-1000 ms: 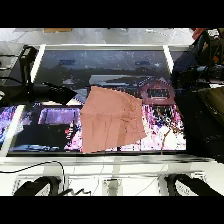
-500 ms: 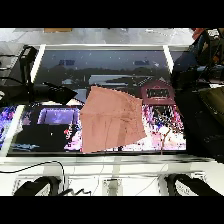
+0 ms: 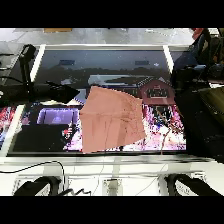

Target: Fold the clothes and pants, and hang the long-sleeved shirts on hangers.

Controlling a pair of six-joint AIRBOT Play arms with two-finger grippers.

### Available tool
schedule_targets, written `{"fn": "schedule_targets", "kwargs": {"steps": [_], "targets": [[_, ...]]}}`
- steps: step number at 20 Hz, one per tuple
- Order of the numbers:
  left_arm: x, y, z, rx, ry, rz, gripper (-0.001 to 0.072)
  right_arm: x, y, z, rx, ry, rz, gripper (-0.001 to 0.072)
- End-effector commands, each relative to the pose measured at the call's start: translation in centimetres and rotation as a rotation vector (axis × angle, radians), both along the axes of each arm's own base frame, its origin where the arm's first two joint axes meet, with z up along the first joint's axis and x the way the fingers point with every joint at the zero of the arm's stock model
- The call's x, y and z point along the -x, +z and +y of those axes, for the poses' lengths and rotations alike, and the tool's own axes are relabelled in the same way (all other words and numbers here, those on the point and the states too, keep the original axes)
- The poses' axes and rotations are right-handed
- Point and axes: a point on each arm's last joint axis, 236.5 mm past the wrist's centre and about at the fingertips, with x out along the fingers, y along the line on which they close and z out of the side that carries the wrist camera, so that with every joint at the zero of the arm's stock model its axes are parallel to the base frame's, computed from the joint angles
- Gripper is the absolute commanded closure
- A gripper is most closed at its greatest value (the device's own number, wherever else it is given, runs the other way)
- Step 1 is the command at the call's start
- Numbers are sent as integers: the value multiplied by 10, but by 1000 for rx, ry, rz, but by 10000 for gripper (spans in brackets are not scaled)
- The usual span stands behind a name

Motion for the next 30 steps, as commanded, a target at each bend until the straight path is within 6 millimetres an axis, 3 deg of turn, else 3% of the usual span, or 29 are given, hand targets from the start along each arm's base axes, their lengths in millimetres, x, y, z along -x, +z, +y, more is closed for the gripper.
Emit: {"fn": "schedule_targets", "kwargs": {"steps": [1,3,5,7,8,11,13,14,16,18,20,22,23,24,26,30], "targets": [[1,5,-5,29,-7,0,12,3,3,20,-90,32,8,688],[2,4,-5,27,-9,2,12,3,4,23,-100,38,4,688],[3,0,-2,7,-11,9,12,2,-10,5,37,66,31,690],[3,-6,3,-30,-8,15,12,22,-52,-35,218,87,223,691],[2,-10,8,-59,-1,14,12,34,-76,-53,213,57,335,691],[3,-15,12,-89,1,19,13,80,-158,-62,-35,7,610,692],[2,-15,13,-89,2,18,13,116,-204,-44,-248,-17,750,690],[1,-15,14,-95,7,13,13,130,-223,-31,-347,-29,794,651],[-2,-16,18,-110,19,4,13,148,-259,-6,-469,-61,843,154],[-8,-16,19,-107,32,-7,12,154,-286,10,-509,-78,835,142],[-17,-18,20,-102,50,-13,16,156,-301,30,-573,-83,864,161],[-23,-27,20,-102,53,9,179,154,-308,54,-645,-66,914,161],[-26,-34,20,-104,52,26,206,150,-311,64,-677,-59,923,162],[-29,-41,20,-106,51,43,206,147,-313,75,-711,-43,927,164],[-34,-53,20,-110,51,75,209,145,-318,91,-770,-27,952,270],[-41,-99,39,-147,82,172,210,153,-332,101,-783,-29,1016,269]]}}
